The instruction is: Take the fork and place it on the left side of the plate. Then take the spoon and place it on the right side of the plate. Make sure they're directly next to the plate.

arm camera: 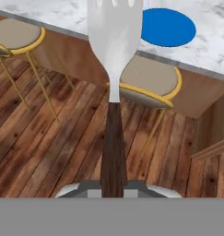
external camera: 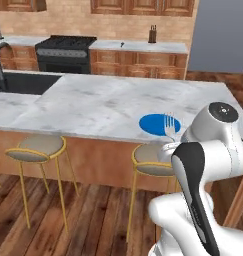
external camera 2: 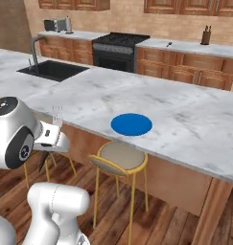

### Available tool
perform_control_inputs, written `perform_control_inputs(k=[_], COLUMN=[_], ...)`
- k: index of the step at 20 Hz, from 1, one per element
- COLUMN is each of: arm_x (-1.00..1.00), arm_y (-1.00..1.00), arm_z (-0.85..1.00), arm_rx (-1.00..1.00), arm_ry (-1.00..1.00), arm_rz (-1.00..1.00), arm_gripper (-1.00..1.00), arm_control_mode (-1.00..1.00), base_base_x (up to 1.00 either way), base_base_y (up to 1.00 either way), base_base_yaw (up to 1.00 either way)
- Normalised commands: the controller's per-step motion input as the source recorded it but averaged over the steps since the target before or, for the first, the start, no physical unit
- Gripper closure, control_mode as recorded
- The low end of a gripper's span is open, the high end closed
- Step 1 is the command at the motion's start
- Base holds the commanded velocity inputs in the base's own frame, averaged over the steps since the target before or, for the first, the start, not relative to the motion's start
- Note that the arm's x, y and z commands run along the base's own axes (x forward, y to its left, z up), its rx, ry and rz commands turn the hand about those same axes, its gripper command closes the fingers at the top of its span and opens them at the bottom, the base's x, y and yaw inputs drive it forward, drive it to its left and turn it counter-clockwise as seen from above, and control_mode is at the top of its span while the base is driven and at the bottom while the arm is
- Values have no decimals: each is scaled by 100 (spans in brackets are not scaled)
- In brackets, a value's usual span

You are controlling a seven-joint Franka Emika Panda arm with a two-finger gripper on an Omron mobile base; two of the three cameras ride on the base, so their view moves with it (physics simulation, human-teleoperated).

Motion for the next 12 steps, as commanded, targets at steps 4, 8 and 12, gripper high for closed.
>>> perform_control_inputs(k=[4, 8, 12], arm_x=[0, 0, 0], arm_y=[0, 0, 0], arm_z=[0, 0, 0], arm_rx=[0, 0, 0], arm_ry=[0, 0, 0], arm_rz=[0, 0, 0], arm_gripper=[100, 100, 100], arm_control_mode=[100, 100, 100], base_base_x=[36, 59, 73], base_base_y=[90, 67, 58], base_base_yaw=[-40, -43, -42])
